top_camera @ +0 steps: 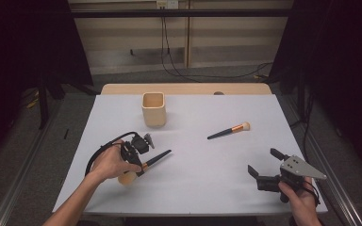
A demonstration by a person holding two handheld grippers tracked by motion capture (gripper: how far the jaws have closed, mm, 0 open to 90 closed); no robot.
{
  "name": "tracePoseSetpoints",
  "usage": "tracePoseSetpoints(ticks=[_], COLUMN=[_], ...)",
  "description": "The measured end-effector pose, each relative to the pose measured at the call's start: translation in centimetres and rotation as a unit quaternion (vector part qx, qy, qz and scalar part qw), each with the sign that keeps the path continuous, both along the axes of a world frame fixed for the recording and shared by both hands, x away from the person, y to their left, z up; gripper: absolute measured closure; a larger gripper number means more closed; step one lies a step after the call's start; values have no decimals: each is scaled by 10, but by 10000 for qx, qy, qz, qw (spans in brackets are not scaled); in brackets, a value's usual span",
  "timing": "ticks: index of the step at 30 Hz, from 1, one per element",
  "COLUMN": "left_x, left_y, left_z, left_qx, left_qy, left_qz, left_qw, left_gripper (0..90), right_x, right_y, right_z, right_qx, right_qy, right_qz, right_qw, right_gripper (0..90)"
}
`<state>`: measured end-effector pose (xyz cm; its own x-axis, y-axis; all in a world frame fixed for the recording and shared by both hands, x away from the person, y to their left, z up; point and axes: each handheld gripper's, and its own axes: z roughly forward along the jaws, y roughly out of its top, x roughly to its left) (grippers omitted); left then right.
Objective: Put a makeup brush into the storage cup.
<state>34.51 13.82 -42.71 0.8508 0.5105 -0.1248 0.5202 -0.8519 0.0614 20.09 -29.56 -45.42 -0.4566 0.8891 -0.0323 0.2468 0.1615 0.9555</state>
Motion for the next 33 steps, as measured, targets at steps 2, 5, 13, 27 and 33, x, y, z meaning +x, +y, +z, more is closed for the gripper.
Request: tracePoseSetpoints(ticks=[2,5,13,27,33], left_x=[1,1,2,-4,-8], left_y=[2,4,16,31,37], left_z=[2,4,10,19,20], left_qx=[-97,-281,-760,-1741,-2263], left_qy=[-13,-77,-222,-676,-894], left_qz=[26,169,358,710,737], left_qw=[9999,9994,9962,9798,9671], left_gripper=[666,665,665,665,665], right_x=[0,0,0,0,-1], right_y=[0,0,0,0,-1], right_z=[0,0,0,0,0], right_qx=[-11,-9,5,19,4], right_qy=[-3,0,-5,-5,-21], right_qz=[6,5,4,7,26], right_qw=[10000,10000,10000,10000,10000], right_gripper=[0,0,0,0,0])
